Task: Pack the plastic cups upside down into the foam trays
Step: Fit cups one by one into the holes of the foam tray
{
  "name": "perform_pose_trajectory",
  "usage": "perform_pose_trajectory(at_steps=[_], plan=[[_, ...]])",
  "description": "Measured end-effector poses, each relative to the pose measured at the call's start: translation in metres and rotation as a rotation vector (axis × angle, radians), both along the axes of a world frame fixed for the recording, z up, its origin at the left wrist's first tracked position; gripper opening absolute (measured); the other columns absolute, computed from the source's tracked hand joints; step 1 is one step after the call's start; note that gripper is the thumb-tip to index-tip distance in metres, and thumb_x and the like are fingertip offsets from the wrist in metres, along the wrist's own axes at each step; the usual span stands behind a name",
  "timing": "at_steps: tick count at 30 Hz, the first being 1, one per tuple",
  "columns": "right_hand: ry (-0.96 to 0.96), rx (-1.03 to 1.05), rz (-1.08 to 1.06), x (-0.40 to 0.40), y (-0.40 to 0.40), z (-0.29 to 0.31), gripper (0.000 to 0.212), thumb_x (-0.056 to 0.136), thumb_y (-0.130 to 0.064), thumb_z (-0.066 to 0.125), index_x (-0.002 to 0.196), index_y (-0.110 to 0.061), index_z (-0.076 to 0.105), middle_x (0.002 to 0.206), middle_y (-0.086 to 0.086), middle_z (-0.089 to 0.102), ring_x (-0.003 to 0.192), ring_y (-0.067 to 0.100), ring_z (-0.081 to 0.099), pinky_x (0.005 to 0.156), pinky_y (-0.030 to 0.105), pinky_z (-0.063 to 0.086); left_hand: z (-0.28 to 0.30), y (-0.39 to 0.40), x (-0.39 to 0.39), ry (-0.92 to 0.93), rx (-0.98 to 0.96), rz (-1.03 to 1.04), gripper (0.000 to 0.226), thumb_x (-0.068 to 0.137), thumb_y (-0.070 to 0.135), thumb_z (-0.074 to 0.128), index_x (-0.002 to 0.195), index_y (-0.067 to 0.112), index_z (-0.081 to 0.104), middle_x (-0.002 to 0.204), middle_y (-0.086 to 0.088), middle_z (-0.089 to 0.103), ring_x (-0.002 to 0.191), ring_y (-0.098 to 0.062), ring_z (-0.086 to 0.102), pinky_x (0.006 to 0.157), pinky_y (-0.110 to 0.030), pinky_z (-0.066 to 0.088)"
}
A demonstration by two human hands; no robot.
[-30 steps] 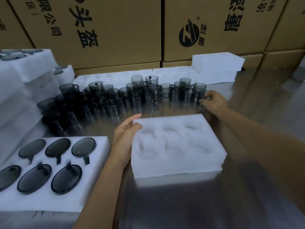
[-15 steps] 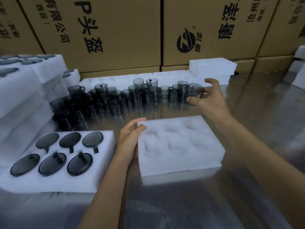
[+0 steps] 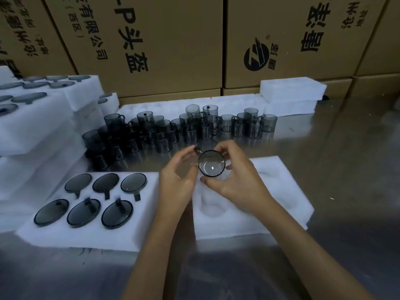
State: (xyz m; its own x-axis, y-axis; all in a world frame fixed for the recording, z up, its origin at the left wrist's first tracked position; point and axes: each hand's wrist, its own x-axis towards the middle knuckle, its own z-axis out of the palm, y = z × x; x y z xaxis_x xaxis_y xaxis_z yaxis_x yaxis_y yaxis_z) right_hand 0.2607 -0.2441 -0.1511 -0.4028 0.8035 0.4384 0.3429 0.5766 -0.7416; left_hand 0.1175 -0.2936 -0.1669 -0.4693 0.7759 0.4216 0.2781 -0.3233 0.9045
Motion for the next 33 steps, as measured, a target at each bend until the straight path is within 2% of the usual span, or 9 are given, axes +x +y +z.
perform_pose_trajectory(at_steps=[4,7,11,14,18,20,23,27,33], plan=[[-0.054,0.069,0.002,0.001,-0.002,-0.002,0.06,0.072,-0.032,0.087,0.115,-0.026,0.046,0.115,-0.011,0.053,0.105,0.01,0.052,0.085,0.027,0.047,0.003,-0.003,0.004,-0.007,0.017,-0.024,0.052,0.083,0.005,0.057,0.12,0.041,0.065,0.111,0.014,0.071,0.11,-0.004,0.065,0.097,-0.02,0.05],[-0.005,0.038,0.058,0.003,-0.003,-0.003,0.058,0.076,-0.022,0.084,0.124,-0.025,0.05,0.121,-0.01,0.055,0.112,0.007,0.053,0.089,0.02,0.043,0.005,-0.003,0.001,0.009,0.015,-0.018,0.052,0.077,0.01,0.058,0.115,0.043,0.067,0.104,0.012,0.069,0.102,-0.009,0.065,0.092,-0.02,0.049],[0.032,-0.048,0.083,0.008,-0.003,-0.001,0.068,0.083,-0.011,0.077,0.143,-0.031,0.051,0.137,-0.009,0.049,0.127,0.005,0.048,0.103,0.016,0.039,0.007,-0.005,-0.002,-0.012,-0.02,-0.024,0.04,0.074,0.008,0.063,0.109,0.027,0.069,0.101,0.001,0.068,0.092,-0.017,0.064,0.087,-0.023,0.051],[0.022,-0.091,0.079,0.009,-0.003,-0.001,0.071,0.085,-0.011,0.072,0.146,-0.035,0.048,0.13,-0.01,0.05,0.121,0.004,0.049,0.096,0.01,0.037,0.007,-0.005,-0.004,-0.03,-0.032,-0.037,0.023,0.082,0.004,0.075,0.098,0.019,0.07,0.094,-0.002,0.069,0.081,-0.007,0.061,0.078,-0.016,0.049],[0.034,-0.153,0.037,0.008,-0.001,-0.003,0.072,0.083,-0.016,0.073,0.148,-0.033,0.045,0.13,-0.013,0.055,0.116,0.003,0.053,0.095,0.016,0.042,0.008,-0.007,-0.002,-0.073,-0.072,-0.03,0.021,0.082,0.039,0.076,0.078,0.019,0.068,0.072,0.002,0.065,0.068,-0.003,0.058,0.065,-0.01,0.045],[0.031,-0.197,0.008,0.007,0.002,-0.004,0.073,0.083,-0.019,0.074,0.149,-0.03,0.044,0.131,-0.016,0.058,0.117,0.001,0.054,0.094,0.015,0.042,0.006,-0.008,-0.001,-0.063,-0.078,-0.057,0.037,0.083,0.05,0.068,0.071,0.015,0.065,0.067,-0.005,0.06,0.064,-0.005,0.056,0.066,-0.015,0.044],[0.085,-0.277,0.004,0.005,0.006,-0.003,0.076,0.083,-0.019,0.076,0.15,-0.027,0.043,0.121,-0.019,0.06,0.111,-0.002,0.056,0.09,0.012,0.043,0.005,-0.008,0.001,-0.015,-0.125,-0.139,0.028,0.087,0.036,0.07,0.067,0.018,0.066,0.067,0.0,0.059,0.068,-0.007,0.053,0.07,-0.027,0.042],[0.163,-0.291,0.07,0.008,0.006,0.001,0.07,0.084,-0.009,0.076,0.146,-0.025,0.048,0.13,-0.008,0.063,0.12,0.004,0.058,0.104,0.03,0.047,0.002,-0.005,0.0,0.06,-0.153,-0.099,0.015,0.079,0.028,0.083,0.081,0.03,0.069,0.1,0.003,0.062,0.092,-0.006,0.059,0.084,-0.021,0.044],[0.292,-0.266,0.238,0.012,-0.002,0.006,0.062,0.09,0.017,0.059,0.141,-0.017,0.049,0.133,0.004,0.064,0.124,0.009,0.06,0.105,0.021,0.045,-0.001,-0.004,0.0,-0.091,-0.146,-0.243,0.075,0.065,0.038,0.087,0.133,0.027,0.057,0.129,0.008,0.066,0.126,-0.009,0.058,0.112,-0.044,0.041]])
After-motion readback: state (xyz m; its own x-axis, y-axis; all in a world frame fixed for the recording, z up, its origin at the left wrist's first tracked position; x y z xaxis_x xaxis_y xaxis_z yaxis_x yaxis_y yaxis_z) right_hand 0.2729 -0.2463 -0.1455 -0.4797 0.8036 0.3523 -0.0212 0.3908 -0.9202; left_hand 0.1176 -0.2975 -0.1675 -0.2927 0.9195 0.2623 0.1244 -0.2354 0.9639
